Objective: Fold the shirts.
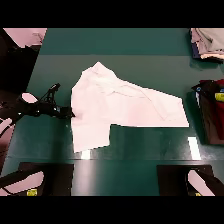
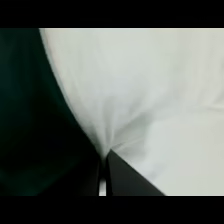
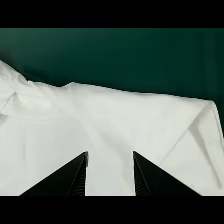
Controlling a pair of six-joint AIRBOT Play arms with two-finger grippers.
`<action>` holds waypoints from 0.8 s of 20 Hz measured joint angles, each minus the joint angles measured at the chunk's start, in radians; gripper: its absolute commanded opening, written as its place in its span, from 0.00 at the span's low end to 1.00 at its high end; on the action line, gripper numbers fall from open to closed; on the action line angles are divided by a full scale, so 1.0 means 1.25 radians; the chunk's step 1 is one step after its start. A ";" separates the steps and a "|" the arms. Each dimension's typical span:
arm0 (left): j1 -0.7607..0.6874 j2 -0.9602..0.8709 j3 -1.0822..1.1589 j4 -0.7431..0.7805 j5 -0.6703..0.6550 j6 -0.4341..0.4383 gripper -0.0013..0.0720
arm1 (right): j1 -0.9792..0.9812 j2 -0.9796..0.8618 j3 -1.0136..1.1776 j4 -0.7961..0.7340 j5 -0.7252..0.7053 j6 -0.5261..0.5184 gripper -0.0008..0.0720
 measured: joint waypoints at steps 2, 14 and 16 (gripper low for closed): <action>-0.001 0.002 0.016 -0.005 -0.017 -0.005 0.05 | -0.009 0.000 0.000 -0.025 0.031 0.000 0.46; 0.002 0.006 0.217 0.013 -0.141 -0.012 0.05 | -0.276 -0.086 -0.242 -0.134 0.144 -0.112 0.63; 0.002 0.006 0.222 0.012 -0.147 -0.012 0.05 | -0.284 -0.122 -0.267 -0.110 0.117 -0.120 0.63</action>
